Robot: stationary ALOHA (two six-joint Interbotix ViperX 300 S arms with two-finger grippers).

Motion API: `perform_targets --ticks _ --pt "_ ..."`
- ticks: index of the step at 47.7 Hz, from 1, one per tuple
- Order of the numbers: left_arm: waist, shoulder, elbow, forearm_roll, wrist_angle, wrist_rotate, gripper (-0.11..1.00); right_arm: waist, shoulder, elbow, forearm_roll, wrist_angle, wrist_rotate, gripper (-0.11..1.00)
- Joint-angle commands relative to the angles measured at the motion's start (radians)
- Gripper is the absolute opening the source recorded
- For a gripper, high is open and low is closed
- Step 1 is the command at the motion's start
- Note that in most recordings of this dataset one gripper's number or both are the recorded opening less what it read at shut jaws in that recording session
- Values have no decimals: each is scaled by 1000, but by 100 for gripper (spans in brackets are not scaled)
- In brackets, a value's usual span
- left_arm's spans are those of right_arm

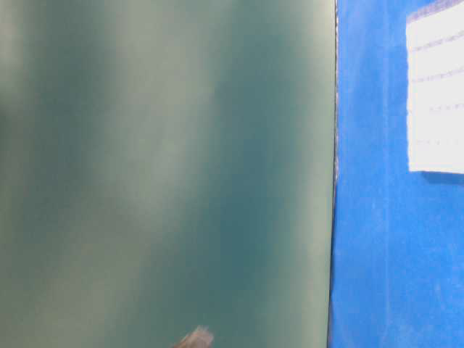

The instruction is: Fold the blue towel.

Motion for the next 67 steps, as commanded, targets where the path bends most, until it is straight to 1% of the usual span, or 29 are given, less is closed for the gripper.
perform_targets --ticks 1,9,16,22,29,35,67 --pt "9 -97 29 -3 -11 -5 67 5 -60 8 -26 6 -3 57" --pt "29 -282 132 -2 -12 -6 67 5 -175 69 -49 9 -3 56" --pt "57 -434 232 -2 -12 -17 67 5 -268 133 -52 8 -2 56" --pt "72 -555 313 -5 -12 -20 67 5 -301 173 -52 -2 8 56" --pt "89 -630 362 -6 -9 -41 67 5 -288 186 -52 -23 9 56" --pt "101 -638 370 -6 -8 -64 67 5 -285 189 -52 -29 11 56" --pt "103 -637 370 -6 -6 -66 66 5 -275 195 -52 -29 11 56"
